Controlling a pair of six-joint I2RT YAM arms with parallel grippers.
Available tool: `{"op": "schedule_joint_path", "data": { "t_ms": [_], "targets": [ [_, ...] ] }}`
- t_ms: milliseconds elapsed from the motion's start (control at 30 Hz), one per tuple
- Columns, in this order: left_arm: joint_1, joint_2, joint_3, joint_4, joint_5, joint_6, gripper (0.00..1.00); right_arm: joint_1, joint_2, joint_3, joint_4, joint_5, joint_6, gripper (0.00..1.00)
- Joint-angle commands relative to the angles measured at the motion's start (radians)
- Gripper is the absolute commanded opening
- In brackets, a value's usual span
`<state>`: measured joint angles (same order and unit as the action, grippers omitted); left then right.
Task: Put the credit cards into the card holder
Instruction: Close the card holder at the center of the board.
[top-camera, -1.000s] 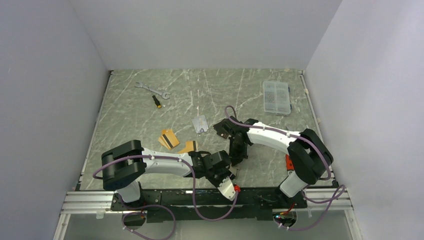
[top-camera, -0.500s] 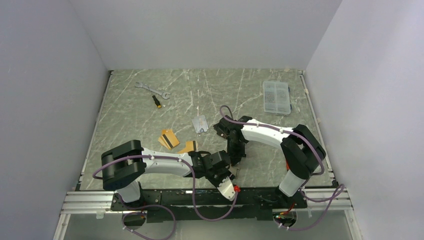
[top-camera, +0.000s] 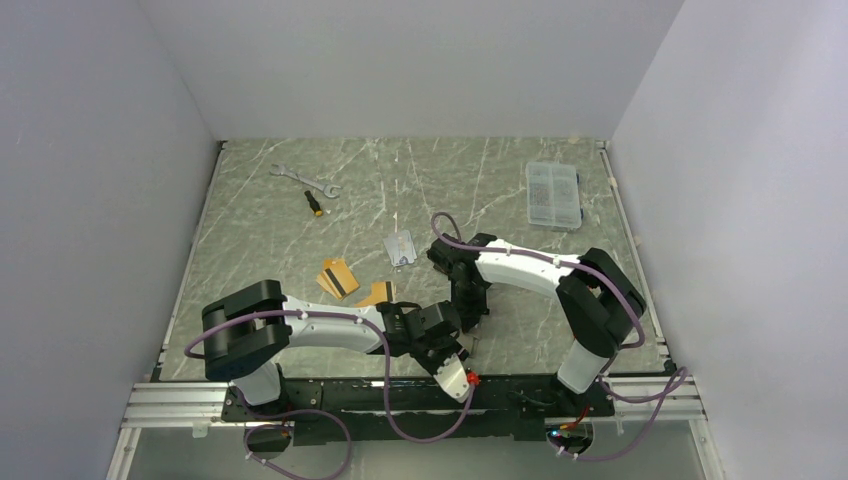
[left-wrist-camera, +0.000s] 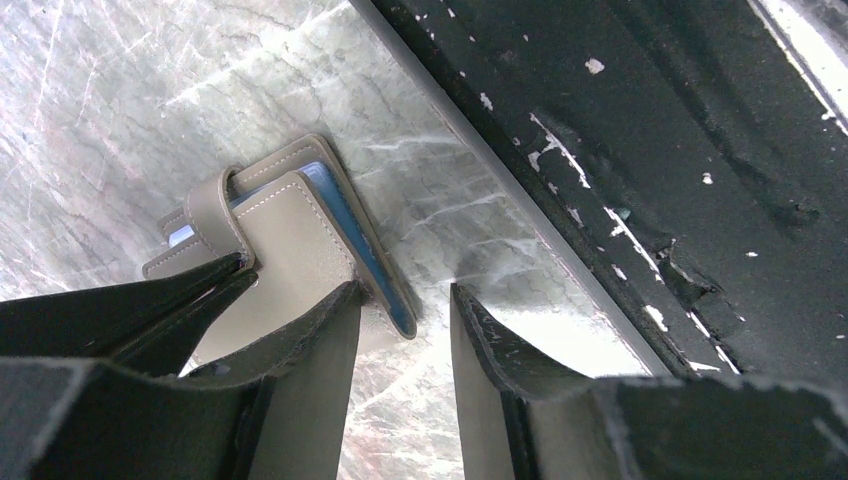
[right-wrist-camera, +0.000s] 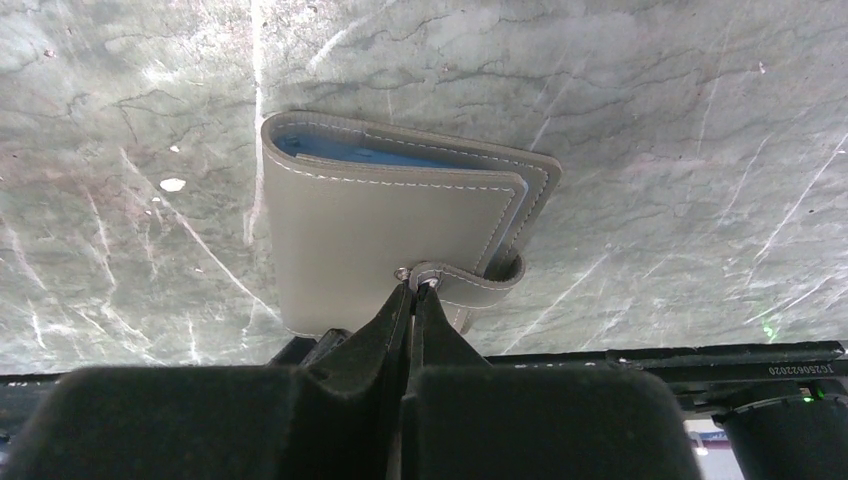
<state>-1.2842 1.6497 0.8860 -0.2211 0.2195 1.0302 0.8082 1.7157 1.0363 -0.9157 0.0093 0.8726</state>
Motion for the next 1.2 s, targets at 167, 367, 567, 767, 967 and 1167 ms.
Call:
{"op": "schedule_joint_path", "data": {
  "t_ms": [167, 367, 567, 767, 967, 1167],
  "targets": [
    [0.010, -0.041, 0.011, -0.064, 0.002, 0.007, 0.44, 0.035, 0.164, -0.107, 0.313, 0.141, 0.076, 0.00],
    [0.063, -0.062, 0.031, -0.110, 0.017, 0.003, 0.45, 0.070, 0.251, -0.109, 0.341, 0.149, 0.086, 0.00],
    [0.102, -0.110, 0.055, -0.166, 0.017, 0.005, 0.47, 0.075, 0.283, -0.155, 0.374, 0.131, 0.095, 0.00],
    [0.131, -0.161, 0.071, -0.231, 0.022, -0.006, 0.47, 0.100, 0.297, -0.151, 0.386, 0.146, 0.108, 0.00],
    [0.184, -0.255, 0.029, -0.287, 0.015, -0.015, 0.47, 0.120, 0.357, -0.092, 0.418, 0.145, 0.092, 0.00],
    [0.291, -0.371, 0.004, -0.391, 0.043, -0.026, 0.48, 0.113, 0.404, -0.049, 0.446, 0.125, 0.063, 0.00]
  ]
}}
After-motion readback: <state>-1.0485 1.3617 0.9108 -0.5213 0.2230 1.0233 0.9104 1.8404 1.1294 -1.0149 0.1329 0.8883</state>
